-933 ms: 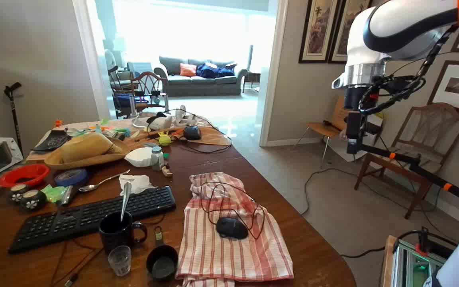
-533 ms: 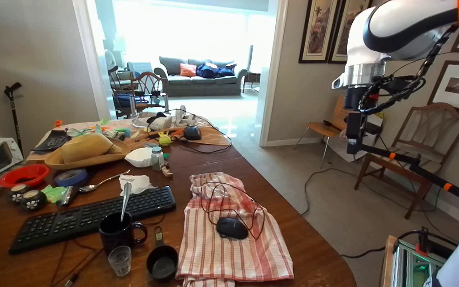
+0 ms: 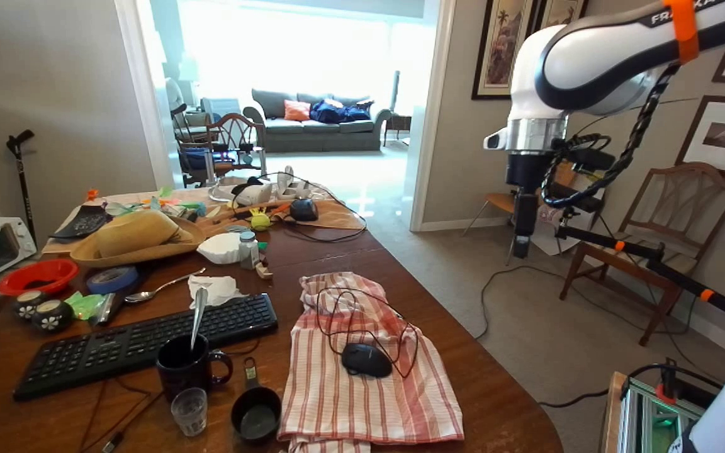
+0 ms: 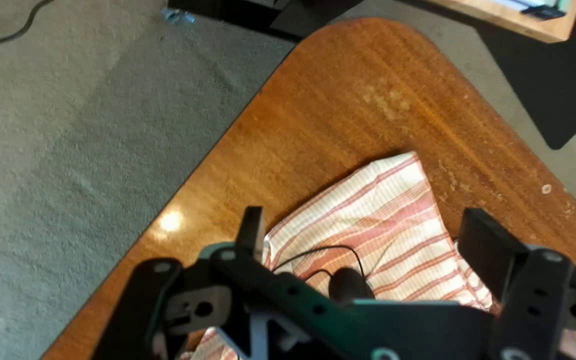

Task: Move the computer mouse to the left

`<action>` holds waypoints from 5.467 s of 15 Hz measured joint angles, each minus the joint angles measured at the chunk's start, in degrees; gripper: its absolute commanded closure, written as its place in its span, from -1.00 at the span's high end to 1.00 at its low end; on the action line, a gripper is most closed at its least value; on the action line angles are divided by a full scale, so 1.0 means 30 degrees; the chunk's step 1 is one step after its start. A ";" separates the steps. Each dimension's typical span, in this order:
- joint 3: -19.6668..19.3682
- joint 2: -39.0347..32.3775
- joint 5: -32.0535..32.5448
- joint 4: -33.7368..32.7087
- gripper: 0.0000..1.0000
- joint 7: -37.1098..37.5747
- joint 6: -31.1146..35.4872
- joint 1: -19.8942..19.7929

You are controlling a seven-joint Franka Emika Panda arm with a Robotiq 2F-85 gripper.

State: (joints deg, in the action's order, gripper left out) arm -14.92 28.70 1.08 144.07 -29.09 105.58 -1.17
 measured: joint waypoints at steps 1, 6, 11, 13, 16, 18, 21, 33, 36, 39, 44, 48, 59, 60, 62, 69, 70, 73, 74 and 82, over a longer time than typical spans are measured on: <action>0.0215 -0.0676 -0.0013 0.0095 1.00 -0.0602 0.1289 0.0356; 0.0696 -0.4584 -0.1419 0.0015 1.00 -0.4615 0.5464 0.1844; 0.1745 -0.7370 -0.4785 -0.0093 1.00 -0.7810 0.8573 0.2083; 0.2206 -0.8222 -0.6327 -0.0113 1.00 -0.7996 1.0106 0.2069; 0.2990 -0.9426 -0.8690 -0.0111 1.00 -0.7996 1.2653 0.2036; 0.3599 -1.0213 -0.9789 -0.0105 1.00 -0.7790 1.4160 0.1964; 0.4187 -1.1169 -0.9786 -0.0099 1.00 -0.6761 1.5355 0.1900; 0.5772 -1.1552 -0.9445 0.0198 1.00 -0.5836 1.7872 0.1453; 0.6352 -1.2186 -0.8855 0.0667 1.00 -0.5218 2.0735 0.1885; 0.6265 -1.3152 -0.8254 0.0792 1.00 -0.4717 2.2351 0.2361; 0.5847 -1.4559 -0.7681 0.0682 1.00 -0.4500 2.3199 0.2921; 0.5825 -1.5285 -0.7681 0.0470 1.00 -0.4495 2.3731 0.3306; 0.5580 -1.6740 -0.1370 -0.0130 0.51 0.1189 2.5322 0.3250; 0.5460 -1.6831 -0.0809 -0.0185 0.29 0.1715 2.5357 0.3250; 0.5195 -1.7020 0.0056 -0.0316 -0.02 0.2514 2.5404 0.3250; 0.6477 -1.6903 0.0900 -0.0545 -0.17 0.3852 2.5403 0.2163; 0.7488 -1.6596 0.0897 -0.0527 -0.17 0.3981 2.5277 0.1485; 1.1632 -1.5227 -0.0175 -0.0515 -0.17 0.3999 2.4009 -0.1117; 1.2821 -1.4771 -0.0712 -0.0558 -0.17 0.3997 2.3361 -0.1792; 1.4449 -1.2581 -0.2298 -0.1571 -0.17 0.4256 1.9449 -0.1386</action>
State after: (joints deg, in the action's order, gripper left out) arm 28.43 -9.04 -5.81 139.35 -16.32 163.92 -5.33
